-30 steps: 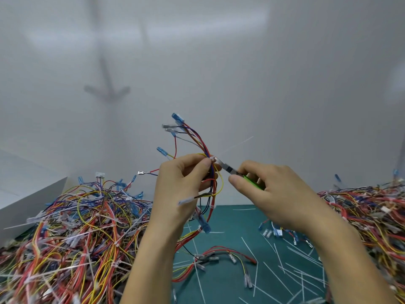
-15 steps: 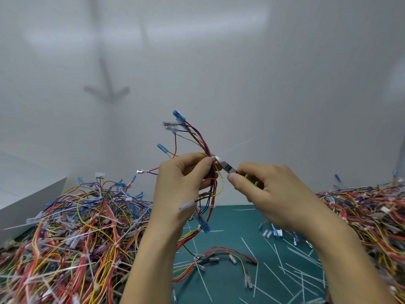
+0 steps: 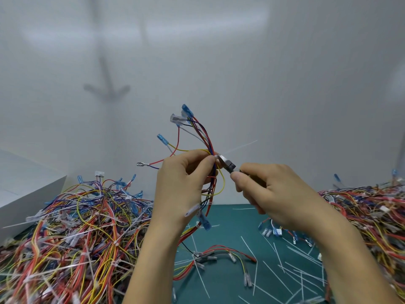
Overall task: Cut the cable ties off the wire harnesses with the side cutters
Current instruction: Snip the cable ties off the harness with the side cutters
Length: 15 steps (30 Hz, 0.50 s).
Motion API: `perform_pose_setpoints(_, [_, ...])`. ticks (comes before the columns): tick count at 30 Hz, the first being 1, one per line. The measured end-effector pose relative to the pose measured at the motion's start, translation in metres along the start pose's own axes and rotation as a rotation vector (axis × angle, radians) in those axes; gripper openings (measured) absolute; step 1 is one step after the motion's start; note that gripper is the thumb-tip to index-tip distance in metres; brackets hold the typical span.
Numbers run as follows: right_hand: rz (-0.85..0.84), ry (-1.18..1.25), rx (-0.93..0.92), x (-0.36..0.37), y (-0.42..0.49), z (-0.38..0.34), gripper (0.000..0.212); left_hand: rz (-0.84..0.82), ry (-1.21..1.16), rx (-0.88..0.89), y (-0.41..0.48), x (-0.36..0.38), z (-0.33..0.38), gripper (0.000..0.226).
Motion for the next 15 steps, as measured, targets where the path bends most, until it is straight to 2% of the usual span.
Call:
perform_pose_setpoints(8, [-0.009, 0.005, 0.016, -0.001, -0.001, 0.000, 0.041, 0.032, 0.157, 0.103, 0.000, -0.001, 0.006, 0.016])
perform_pose_setpoints(15, [-0.019, 0.046, 0.037, -0.003, -0.002, 0.001, 0.042, 0.082, 0.247, 0.226, -0.005, 0.001, 0.016, 0.018])
Point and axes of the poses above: each hand's wrist, its own y-axis towards the middle knuckle, its own x-axis out of the palm, z = x × y, the point moved 7 cm from there along y, towards the middle knuckle, and after that the axes turned 4 degrees about -x, right-handed, at the moved point
